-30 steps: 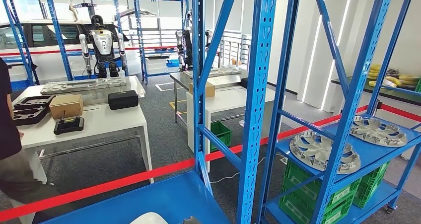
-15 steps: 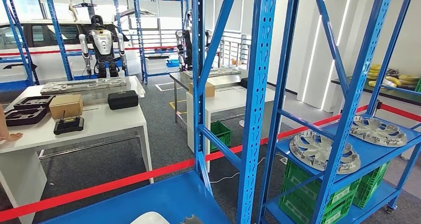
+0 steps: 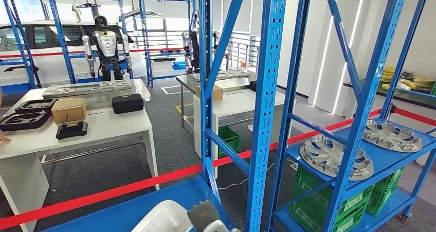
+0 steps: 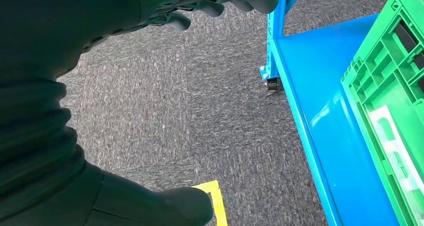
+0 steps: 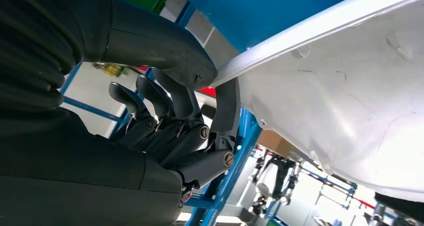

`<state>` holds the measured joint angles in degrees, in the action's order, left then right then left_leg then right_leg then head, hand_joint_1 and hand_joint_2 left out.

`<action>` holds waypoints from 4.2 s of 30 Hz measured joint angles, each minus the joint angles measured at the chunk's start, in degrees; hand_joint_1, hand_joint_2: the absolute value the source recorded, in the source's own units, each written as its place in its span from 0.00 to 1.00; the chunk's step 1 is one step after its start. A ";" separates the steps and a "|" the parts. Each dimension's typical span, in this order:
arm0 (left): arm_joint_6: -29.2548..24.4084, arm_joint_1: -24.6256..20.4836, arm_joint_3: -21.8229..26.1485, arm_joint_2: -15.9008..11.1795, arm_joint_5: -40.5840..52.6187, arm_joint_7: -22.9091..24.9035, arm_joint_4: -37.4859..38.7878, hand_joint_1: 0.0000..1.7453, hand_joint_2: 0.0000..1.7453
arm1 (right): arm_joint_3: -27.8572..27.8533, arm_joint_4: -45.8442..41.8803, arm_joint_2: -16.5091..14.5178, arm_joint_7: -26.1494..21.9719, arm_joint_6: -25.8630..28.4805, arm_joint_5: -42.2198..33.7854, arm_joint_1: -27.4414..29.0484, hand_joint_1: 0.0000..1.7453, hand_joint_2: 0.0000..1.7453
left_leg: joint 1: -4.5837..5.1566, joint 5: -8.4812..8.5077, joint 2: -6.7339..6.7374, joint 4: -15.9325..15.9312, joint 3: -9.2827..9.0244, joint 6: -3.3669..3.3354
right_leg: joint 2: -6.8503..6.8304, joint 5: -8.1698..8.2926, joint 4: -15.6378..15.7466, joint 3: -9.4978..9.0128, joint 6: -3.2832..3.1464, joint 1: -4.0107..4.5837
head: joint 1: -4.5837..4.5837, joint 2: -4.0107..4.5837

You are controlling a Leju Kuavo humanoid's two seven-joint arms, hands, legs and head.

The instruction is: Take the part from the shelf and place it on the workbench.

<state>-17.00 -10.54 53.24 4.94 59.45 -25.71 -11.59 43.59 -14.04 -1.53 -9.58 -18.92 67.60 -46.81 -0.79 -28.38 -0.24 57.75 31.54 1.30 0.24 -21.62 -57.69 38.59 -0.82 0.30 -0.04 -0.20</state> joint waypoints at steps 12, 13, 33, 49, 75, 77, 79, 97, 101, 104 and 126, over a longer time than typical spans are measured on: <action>-0.09 -0.26 0.04 -0.04 -0.69 0.17 -0.22 0.00 1.00 | -0.01 -0.05 0.00 0.18 -0.66 0.30 -0.51 0.92 1.00 | 0.00 0.00 0.00 0.00 0.02 0.00 | -0.01 0.00 0.00 0.00 0.00 -0.01 | 0.00 0.00; -0.10 -0.26 0.04 -0.04 -0.79 0.17 -0.23 0.00 1.00 | -0.01 -0.09 0.00 -0.12 -0.59 0.16 -0.49 0.92 1.00 | 0.00 0.00 0.00 0.00 0.02 0.00 | -0.01 0.00 0.00 0.00 0.00 -0.01 | 0.00 0.00; 1.63 -0.10 0.07 -0.04 0.01 -1.27 -0.23 0.00 1.00 | -0.57 -0.28 -2.25 -0.87 -3.53 -3.02 3.70 0.92 1.00 | -0.02 0.01 -0.01 0.00 0.11 0.03 | -0.01 -0.01 -0.01 0.07 0.00 -0.01 | 0.00 0.00; 2.15 0.03 0.07 -0.16 -0.14 -1.03 -0.23 0.00 1.00 | -0.62 -0.28 -4.50 1.28 -5.31 -3.38 5.24 0.00 1.00 | -0.02 0.02 -0.01 0.00 0.10 0.04 | -0.01 -0.01 -0.01 0.09 -0.01 0.00 | 0.01 0.00; 1.79 -0.29 0.07 -0.15 -0.39 0.89 -0.23 0.00 0.00 | -0.45 -0.50 -5.16 0.16 -5.67 -2.11 2.33 0.00 1.00 | -0.02 0.06 -0.01 0.00 0.09 0.10 | -0.01 0.00 -0.02 0.09 -0.02 0.00 | 0.00 0.00; 1.78 -0.30 0.07 -0.13 -0.41 0.84 -0.23 0.00 0.00 | -0.41 -0.50 -5.21 0.05 -5.63 -1.99 2.15 0.00 1.00 | -0.02 0.06 -0.01 0.00 0.09 0.10 | 0.00 0.00 -0.02 0.09 -0.02 0.00 | 0.00 0.00; 1.70 -0.30 0.07 -0.11 -0.46 0.71 -0.23 0.00 0.00 | -0.36 -0.51 -5.32 -0.23 -5.52 -1.65 1.90 0.00 1.00 | -0.02 0.06 -0.01 0.00 0.10 0.10 | 0.00 0.00 -0.02 0.09 -0.02 -0.01 | 0.00 0.00; 1.81 0.66 0.07 0.14 -1.15 -0.89 -0.23 0.00 0.00 | 1.98 -1.76 -6.27 -11.49 10.82 -1.43 -0.23 0.00 0.00 | -0.02 0.06 -0.02 0.00 0.09 0.11 | 0.00 0.01 -0.02 0.11 -0.02 0.01 | 0.00 0.00; 1.90 0.70 0.07 0.35 -1.04 -0.95 -0.23 0.00 0.00 | 2.20 -1.76 -6.68 -12.04 14.47 -2.36 0.73 0.00 0.00 | -0.02 0.06 -0.02 0.00 0.10 0.11 | 0.00 0.00 -0.02 0.11 -0.02 0.00 | 0.01 0.00; 1.93 0.70 0.07 0.50 -0.93 -0.92 -0.23 0.00 0.00 | 2.22 -1.76 -6.87 -12.03 14.81 -2.58 1.20 0.00 0.00 | -0.02 0.06 -0.02 0.00 0.10 0.11 | 0.00 0.00 -0.02 0.11 -0.02 0.01 | 0.00 0.00; 2.39 0.57 0.07 0.96 -0.11 -0.25 -0.23 0.00 0.00 | -1.47 -2.43 -8.33 -13.22 38.43 -7.53 5.37 0.00 0.00 | -0.01 0.06 -0.01 0.00 0.09 0.11 | 0.00 0.00 -0.02 0.12 -0.02 0.01 | 0.01 0.00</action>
<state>-14.61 -9.97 53.31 5.90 59.33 -25.97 -11.82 42.12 -16.47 -9.86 -22.81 19.50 60.07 -41.45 -0.80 -28.32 -0.25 57.75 31.63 1.41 0.24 -21.62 -57.71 38.71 -0.84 0.31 -0.04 -0.20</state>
